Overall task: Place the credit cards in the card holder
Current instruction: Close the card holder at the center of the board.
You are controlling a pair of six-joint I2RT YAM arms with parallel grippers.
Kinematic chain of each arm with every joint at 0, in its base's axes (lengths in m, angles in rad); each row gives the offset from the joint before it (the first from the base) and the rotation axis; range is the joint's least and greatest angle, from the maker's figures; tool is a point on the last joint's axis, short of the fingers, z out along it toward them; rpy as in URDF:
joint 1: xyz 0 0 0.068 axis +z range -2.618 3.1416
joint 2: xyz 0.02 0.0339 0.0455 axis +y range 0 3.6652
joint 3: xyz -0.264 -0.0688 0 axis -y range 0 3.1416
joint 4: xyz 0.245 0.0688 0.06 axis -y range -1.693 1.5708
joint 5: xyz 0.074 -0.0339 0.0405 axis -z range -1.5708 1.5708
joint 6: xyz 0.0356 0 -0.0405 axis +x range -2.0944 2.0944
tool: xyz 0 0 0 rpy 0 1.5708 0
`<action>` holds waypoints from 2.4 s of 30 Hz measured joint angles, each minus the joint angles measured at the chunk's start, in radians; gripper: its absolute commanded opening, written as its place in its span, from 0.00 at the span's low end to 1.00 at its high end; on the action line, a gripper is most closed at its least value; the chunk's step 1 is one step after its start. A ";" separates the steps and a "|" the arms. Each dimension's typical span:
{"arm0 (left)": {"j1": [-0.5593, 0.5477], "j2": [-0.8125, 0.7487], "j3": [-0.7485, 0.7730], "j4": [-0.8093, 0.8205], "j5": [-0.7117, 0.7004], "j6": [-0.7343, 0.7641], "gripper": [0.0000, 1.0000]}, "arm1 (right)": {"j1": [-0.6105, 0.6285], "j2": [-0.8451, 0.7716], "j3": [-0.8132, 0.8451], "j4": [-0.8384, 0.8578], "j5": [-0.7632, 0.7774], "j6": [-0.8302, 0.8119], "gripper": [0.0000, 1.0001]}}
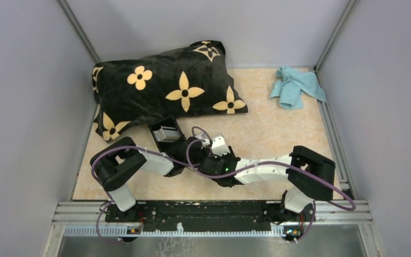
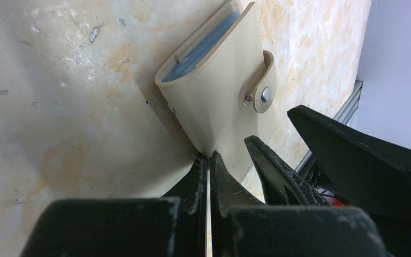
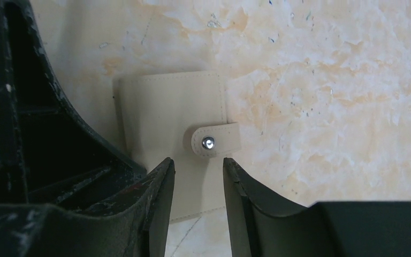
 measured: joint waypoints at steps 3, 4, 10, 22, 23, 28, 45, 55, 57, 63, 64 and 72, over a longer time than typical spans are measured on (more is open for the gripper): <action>0.005 0.000 0.000 0.002 0.008 0.007 0.00 | -0.003 0.016 0.022 -0.002 0.005 -0.017 0.40; 0.006 0.000 0.000 0.003 0.011 0.008 0.00 | -0.004 0.023 0.031 -0.003 0.007 -0.021 0.40; 0.006 0.002 -0.001 0.008 0.023 0.011 0.00 | -0.016 0.060 0.053 -0.012 0.014 -0.039 0.39; 0.011 0.003 -0.002 0.010 0.033 0.011 0.00 | -0.034 0.080 0.054 -0.036 0.022 -0.047 0.35; 0.012 0.003 -0.002 0.010 0.034 0.011 0.00 | -0.035 0.081 0.054 -0.036 0.023 -0.048 0.34; 0.014 0.007 -0.002 0.016 0.037 0.011 0.00 | -0.036 0.088 0.060 -0.035 0.029 -0.060 0.32; 0.022 0.010 -0.024 0.050 0.045 0.001 0.00 | -0.039 0.134 0.072 0.005 0.056 -0.089 0.23; 0.024 0.019 -0.035 0.085 0.052 -0.009 0.00 | -0.042 0.134 0.072 0.011 0.066 -0.116 0.17; 0.024 0.021 -0.039 0.093 0.053 -0.012 0.00 | -0.042 0.132 0.072 0.010 0.066 -0.122 0.16; 0.024 0.026 -0.040 0.106 0.056 -0.014 0.00 | -0.041 0.111 0.072 0.008 0.065 -0.126 0.11; 0.024 0.026 -0.042 0.108 0.056 -0.015 0.00 | -0.041 0.110 0.072 0.008 0.064 -0.126 0.10; 0.024 0.027 -0.050 0.124 0.056 -0.019 0.00 | -0.041 0.110 0.072 0.008 0.049 -0.125 0.03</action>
